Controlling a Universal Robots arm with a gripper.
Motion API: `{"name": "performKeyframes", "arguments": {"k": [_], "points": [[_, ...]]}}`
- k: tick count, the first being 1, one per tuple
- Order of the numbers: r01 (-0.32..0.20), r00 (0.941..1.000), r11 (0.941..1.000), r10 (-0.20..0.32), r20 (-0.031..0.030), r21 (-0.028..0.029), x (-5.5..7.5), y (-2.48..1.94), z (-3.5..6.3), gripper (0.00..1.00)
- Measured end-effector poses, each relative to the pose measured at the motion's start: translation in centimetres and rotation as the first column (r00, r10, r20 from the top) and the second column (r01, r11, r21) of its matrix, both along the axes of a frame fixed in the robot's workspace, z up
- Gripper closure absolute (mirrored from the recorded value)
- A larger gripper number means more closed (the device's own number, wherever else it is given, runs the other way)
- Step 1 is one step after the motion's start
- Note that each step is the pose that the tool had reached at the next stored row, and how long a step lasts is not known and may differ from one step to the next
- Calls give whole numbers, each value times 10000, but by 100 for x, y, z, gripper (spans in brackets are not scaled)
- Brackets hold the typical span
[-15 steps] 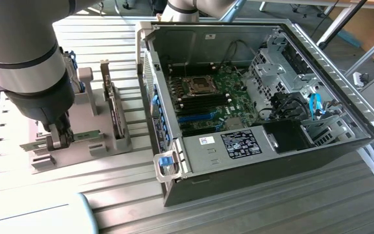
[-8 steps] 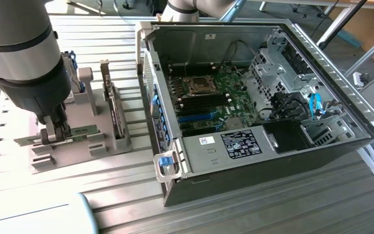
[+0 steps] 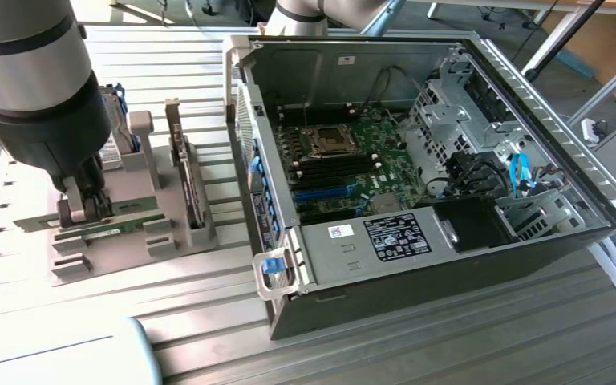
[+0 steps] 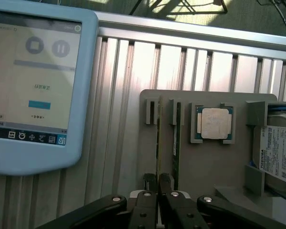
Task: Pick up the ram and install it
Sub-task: 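Pick up the ram and move it above insertion slot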
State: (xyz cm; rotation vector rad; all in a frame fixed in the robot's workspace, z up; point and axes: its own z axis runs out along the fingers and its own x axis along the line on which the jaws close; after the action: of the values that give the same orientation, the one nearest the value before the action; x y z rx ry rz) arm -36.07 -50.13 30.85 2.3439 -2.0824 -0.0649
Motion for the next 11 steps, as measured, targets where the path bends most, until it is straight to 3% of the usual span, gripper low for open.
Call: {"name": "performKeyframes", "arguments": {"k": [11], "points": [[0, 10000, 10000, 0, -1, 0, 0, 0, 280, 86]]}}
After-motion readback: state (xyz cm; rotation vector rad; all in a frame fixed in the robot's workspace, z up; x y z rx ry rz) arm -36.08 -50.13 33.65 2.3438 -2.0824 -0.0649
